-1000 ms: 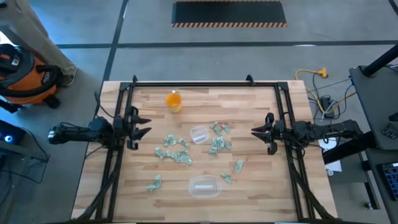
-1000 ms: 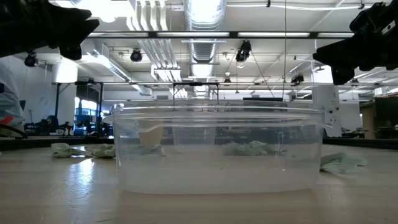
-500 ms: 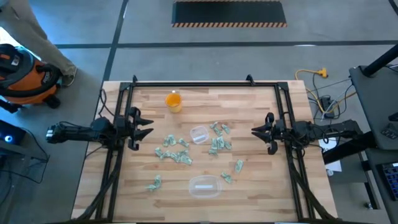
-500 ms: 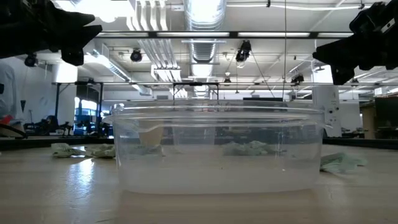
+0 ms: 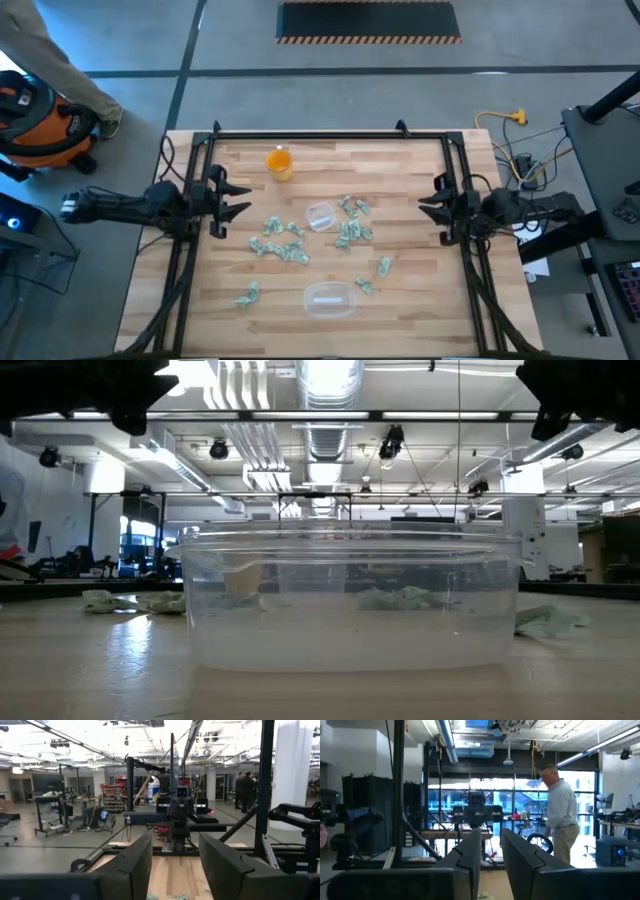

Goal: Pick and place Stevia / Truvia into bins
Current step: Put the white stevia packet into the bottom transparent bin

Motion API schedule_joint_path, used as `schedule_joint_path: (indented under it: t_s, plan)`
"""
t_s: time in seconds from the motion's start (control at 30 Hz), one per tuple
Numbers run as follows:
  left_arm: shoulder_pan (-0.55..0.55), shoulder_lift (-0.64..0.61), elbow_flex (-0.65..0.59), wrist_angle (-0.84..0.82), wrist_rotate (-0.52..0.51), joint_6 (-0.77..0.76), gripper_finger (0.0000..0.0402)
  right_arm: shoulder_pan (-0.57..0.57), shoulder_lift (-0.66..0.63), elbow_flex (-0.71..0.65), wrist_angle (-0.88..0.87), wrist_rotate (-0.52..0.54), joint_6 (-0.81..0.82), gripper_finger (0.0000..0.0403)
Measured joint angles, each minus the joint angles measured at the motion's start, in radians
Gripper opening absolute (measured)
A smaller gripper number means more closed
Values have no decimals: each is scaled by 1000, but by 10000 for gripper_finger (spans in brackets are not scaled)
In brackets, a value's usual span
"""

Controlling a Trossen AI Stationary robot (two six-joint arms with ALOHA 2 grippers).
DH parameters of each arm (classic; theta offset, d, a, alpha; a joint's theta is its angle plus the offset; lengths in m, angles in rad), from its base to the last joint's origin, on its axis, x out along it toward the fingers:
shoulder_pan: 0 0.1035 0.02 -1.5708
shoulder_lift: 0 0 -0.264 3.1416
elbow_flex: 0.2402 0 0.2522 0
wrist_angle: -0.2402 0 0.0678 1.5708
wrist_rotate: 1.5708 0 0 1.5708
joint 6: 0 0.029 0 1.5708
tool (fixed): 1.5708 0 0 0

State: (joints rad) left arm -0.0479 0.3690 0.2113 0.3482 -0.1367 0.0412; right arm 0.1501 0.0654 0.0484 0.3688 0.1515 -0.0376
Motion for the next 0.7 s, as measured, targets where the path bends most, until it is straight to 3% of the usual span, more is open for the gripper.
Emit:
schedule_joint_path:
  t_s: [0.23,0.47,0.7]
  plan:
    - [0,51,75,3,-56,81,145,0,100,121,-75,-3,-145,68]
    - [-1,53,67,25,-52,19,145,0,279,262,-125,20,-251,68]
    - [0,147,43,27,-47,17,145,-1,603,424,-490,274,-128,68]
